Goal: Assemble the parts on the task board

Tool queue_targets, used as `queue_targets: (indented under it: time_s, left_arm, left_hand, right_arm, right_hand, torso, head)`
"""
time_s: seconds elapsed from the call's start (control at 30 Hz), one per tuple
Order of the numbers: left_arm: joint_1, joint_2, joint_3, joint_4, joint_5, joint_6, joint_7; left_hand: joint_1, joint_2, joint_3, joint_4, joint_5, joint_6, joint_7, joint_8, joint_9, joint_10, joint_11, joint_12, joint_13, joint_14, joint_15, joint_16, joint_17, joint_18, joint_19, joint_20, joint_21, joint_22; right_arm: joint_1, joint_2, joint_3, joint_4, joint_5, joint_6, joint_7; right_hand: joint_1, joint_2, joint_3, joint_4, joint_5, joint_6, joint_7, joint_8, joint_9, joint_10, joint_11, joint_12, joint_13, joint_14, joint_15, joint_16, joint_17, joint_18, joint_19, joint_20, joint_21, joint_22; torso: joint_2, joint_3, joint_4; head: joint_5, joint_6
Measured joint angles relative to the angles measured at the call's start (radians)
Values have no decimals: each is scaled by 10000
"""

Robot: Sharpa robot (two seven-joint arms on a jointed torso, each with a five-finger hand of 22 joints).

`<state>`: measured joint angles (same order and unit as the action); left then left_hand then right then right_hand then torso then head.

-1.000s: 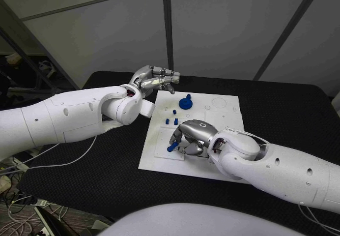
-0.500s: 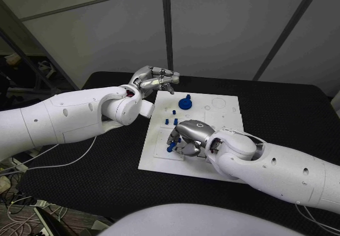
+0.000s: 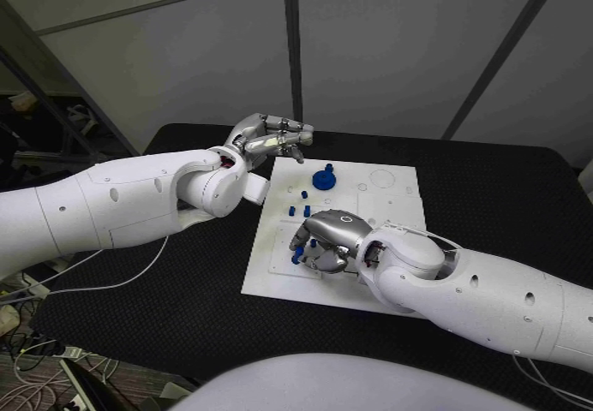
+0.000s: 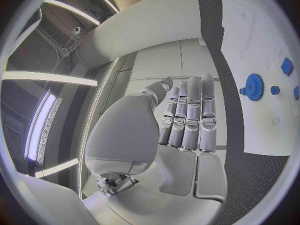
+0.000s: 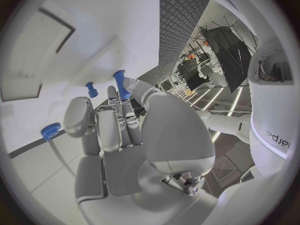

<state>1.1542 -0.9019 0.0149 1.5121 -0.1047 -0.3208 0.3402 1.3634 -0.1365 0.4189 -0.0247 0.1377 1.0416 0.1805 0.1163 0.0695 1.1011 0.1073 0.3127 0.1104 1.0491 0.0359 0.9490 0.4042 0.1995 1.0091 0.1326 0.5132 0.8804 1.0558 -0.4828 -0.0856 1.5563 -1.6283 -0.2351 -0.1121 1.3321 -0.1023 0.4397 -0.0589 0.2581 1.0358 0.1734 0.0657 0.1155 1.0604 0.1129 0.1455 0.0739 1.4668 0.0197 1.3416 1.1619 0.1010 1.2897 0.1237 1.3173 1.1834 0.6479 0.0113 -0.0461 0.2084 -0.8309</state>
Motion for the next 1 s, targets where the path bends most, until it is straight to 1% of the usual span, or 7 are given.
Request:
queue_targets:
  time_s: [0.2, 0.4, 0.47, 0.57, 0.7, 0.87, 1.0]
  left_arm:
    - [0, 0, 0, -1, 0, 0, -1]
    - [0, 4, 0, -13, 0, 0, -1]
    - [0, 9, 0, -15, 0, 0, -2]
    - [0, 10, 0, -18, 0, 0, -2]
    - [0, 10, 0, -23, 0, 1, -2]
    - [0, 7, 1, -28, 0, 2, -2]
    - [0, -14, 1, -45, 1, 5, -2]
  left_hand:
    - [0, 0, 0, 0, 0, 0, 0, 0, 0, 0, 0, 0, -1, 0, 0, 0, 1, 0, 0, 0, 0, 0]
    - [0, 0, 0, 0, 0, 0, 0, 0, 0, 0, 0, 0, -1, 0, 0, 0, 1, 1, 0, 0, 0, 1]
    - [0, 0, 0, 0, 0, 0, 0, 0, 0, 0, 0, 0, -1, 0, 0, 0, 1, -1, 0, 0, 0, 1]
    - [0, 0, 0, 0, 0, 0, 0, 0, 0, 0, 0, 0, -2, 0, 0, 0, 1, 0, 0, 0, 0, 1]
    - [0, 0, 0, 0, 0, 0, 0, 0, 0, 0, 0, 0, -2, 0, 0, 0, 2, 0, 0, 0, 0, 1]
    - [-53, 53, 0, 0, 0, 0, 0, 0, 0, 0, 0, 0, 11, 0, 0, 0, 2, 0, 0, 0, 0, -14]
    - [-53, 53, 0, 0, 0, 0, 0, 0, 0, 0, 0, 0, 12, 0, 0, 0, 2, 1, 0, 0, 0, -13]
  right_arm:
    - [-1, 14, 0, -1, -2, -5, 24]
    - [-1, 1, -1, 1, -2, -48, 61]
    - [-1, -20, -1, 21, 7, -88, 86]
    - [-1, -84, -1, 95, 24, -171, 126]
    - [-1, -225, -1, 243, 57, -332, 184]
    - [-2, -611, -1, 545, 152, -715, 300]
    - [1, -1351, 17, 1006, 455, -1269, 475]
  right_hand:
    - [-31, -81, -28, 27, 1, -461, -2, 0, -113, -407, 43, -67, -51, -37, 37, 0, -113, 0, -218, 111, -234, -280]
    - [23, -135, -172, 21, 1, -895, -193, 0, -235, -713, 63, -67, -62, -1, 73, -91, -345, 0, -407, 155, -444, -576]
    - [23, -135, -200, -7, 1, -957, -176, 0, -243, -749, 70, -67, -62, -1, 73, -90, -352, 0, -407, 154, -444, -597]
    - [-32, -190, -369, 3, 1, -1226, -268, 0, -301, -896, 93, -53, -61, -1, 73, -154, -431, -1, -502, 169, -558, -695]
    - [-31, -189, -682, 29, -210, -1553, -382, 0, -372, -1121, 121, 51, -61, -37, 109, -235, -581, 0, -607, 173, -697, -886]
    - [-31, -189, -864, 51, -232, -1573, -371, 1, -374, -1121, 121, 249, -42, -37, 109, -235, -593, 1, -641, 208, -722, -926]
    - [-31, -189, -966, 153, -232, -1208, -7, 136, -285, -703, 25, 637, 27, -37, 108, -475, -955, 13, -868, 138, -995, -1230]
  torso:
    - [1, 7, -6]
    - [0, 10, -12]
    - [0, 11, -14]
    - [0, 12, -17]
    - [0, 12, -18]
    - [-3, 12, -24]
    - [-14, 12, -26]
  head:
    - [12, 4]
    - [-9, 9]
    - [-12, 10]
    - [-14, 10]
    - [-13, 12]
    - [-36, 29]
    - [-119, 64]
